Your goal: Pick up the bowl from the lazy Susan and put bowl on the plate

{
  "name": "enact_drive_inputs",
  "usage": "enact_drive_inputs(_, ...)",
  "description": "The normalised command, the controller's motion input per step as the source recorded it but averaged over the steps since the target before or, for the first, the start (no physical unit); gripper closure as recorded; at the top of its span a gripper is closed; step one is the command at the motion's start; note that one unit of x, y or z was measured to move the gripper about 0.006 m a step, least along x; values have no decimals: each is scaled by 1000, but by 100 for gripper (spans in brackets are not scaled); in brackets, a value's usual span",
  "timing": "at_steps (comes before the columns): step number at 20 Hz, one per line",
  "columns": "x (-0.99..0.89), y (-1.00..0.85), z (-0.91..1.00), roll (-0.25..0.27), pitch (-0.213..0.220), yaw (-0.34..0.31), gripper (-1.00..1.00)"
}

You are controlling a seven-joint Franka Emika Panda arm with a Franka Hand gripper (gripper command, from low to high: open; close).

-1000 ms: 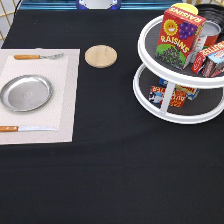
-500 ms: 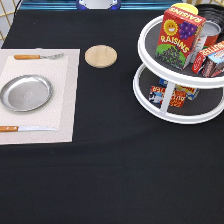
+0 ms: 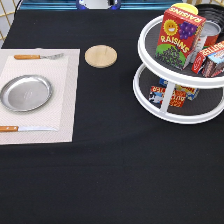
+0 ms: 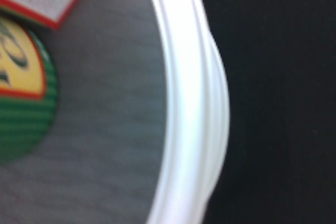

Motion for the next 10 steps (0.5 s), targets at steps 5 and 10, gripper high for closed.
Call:
enact_drive_inputs(5,526,283,32,177,0,-27,-100)
enact_drive_inputs(10,323,85,-64,231,-18,-1,-100)
